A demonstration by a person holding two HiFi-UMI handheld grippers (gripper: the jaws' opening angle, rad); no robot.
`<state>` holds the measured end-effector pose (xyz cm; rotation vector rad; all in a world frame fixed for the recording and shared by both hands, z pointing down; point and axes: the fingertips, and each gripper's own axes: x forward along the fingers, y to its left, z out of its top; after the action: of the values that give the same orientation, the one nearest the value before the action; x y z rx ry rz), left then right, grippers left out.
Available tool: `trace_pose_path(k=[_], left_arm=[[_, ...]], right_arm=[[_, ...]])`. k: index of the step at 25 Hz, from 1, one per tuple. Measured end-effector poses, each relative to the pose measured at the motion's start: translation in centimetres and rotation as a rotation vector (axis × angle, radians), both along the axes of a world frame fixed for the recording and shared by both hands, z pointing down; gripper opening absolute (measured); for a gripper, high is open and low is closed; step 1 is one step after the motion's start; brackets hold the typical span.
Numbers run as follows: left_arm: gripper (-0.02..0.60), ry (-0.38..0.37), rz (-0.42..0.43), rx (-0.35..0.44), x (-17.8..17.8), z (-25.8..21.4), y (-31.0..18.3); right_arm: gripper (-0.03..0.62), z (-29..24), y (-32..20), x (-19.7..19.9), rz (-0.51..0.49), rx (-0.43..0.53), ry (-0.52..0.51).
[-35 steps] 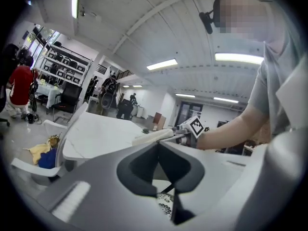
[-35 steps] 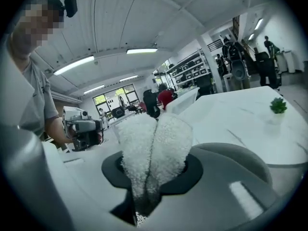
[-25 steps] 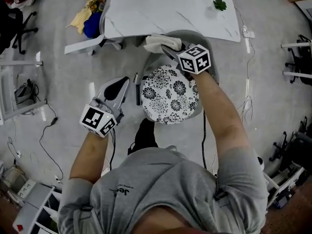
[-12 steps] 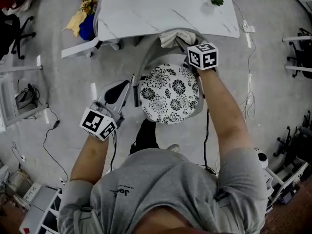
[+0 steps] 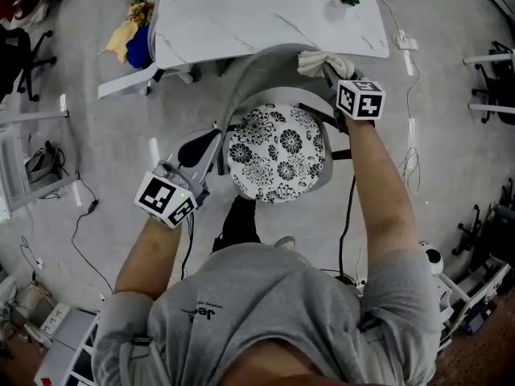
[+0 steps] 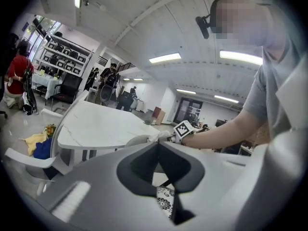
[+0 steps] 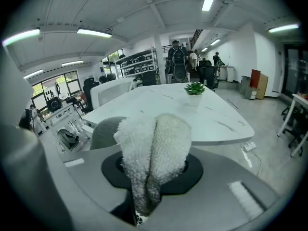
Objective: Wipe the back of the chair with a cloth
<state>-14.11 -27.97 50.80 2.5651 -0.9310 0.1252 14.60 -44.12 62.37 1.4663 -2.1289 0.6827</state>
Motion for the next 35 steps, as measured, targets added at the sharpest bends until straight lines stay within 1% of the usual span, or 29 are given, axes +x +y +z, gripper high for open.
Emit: trace_pose_path(k=[3, 5, 6, 7, 9, 13, 15, 17, 18, 19, 21, 24, 27, 32, 34, 35], left_arm=[[0.06, 0.002, 0.007, 0.0, 0.2, -0.2, 0.1], [0.06, 0.005, 0.007, 0.001, 0.2, -0.3, 0.3], [0.06, 0.008, 0.006, 0.002, 0.1, -0.3, 0.3], [0.06, 0.011, 0.005, 0.001, 0.1, -0.2, 0.4], [0.06, 0.017, 0.004, 0.0, 0.0, -0.1, 0.5], [0.06, 0.023, -0.006, -0.006, -0.6, 0.1, 0.4], [0.06, 0.025, -0.011, -0.012, -1.2, 0.4, 0.6], [0.06, 0.022, -0.016, -0.021, -1.8, 0.8, 0.8], [0.06, 0.02, -0.02, -0.027, -2.2, 1.0, 0.8], [0.06, 0.018, -0.024, -0.032, -2.5, 1.3, 0.9], [0.06, 0.014, -0.032, -0.043, -3.1, 1.8, 1.0], [0.06, 0.008, -0.045, -0.054, -3.8, 2.2, 1.0], [0.06, 0.006, -0.053, -0.061, -4.3, 2.5, 0.9], [0.06, 0.003, -0.04, -0.069, -3.8, 3.0, 0.6], [0.06, 0.006, -0.03, -0.069, -3.2, 3.0, 0.5], [0.06, 0.008, -0.024, -0.068, -2.9, 2.9, 0.5]], right_arm=[[0.089, -0.2, 0.6, 1.8, 0.037, -0.004, 0.011], [0.087, -0.5, 1.0, 1.6, 0.01, -0.004, 0.002], [0.087, -0.7, 1.3, 1.0, -0.023, 0.0, -0.004], [0.087, -1.0, 1.6, 0.1, -0.07, 0.007, -0.01], [0.087, -1.4, 2.3, -2.5, -0.197, 0.029, -0.022], [0.087, -1.7, 5.0, -10.0, -0.511, 0.069, -0.062], [0.087, -1.7, 6.6, -14.0, -0.653, 0.074, -0.108], [0.087, -1.3, 7.7, -17.6, -0.757, 0.06, -0.169], [0.087, -1.0, 7.9, -19.1, -0.785, 0.05, -0.196], [0.087, -0.5, 7.8, -20.3, -0.793, 0.04, -0.216], [0.087, 0.8, 7.0, -21.7, -0.768, 0.02, -0.227], [0.087, 3.1, 5.1, -22.2, -0.675, -0.007, -0.193], [0.087, 4.5, 3.4, -21.6, -0.569, -0.013, -0.173], [0.089, 5.3, 2.6, -20.3, -0.492, -0.011, -0.146], [0.089, 5.8, 2.0, -18.7, -0.426, -0.018, -0.118], [0.089, 6.1, 1.7, -17.4, -0.377, -0.026, -0.102]])
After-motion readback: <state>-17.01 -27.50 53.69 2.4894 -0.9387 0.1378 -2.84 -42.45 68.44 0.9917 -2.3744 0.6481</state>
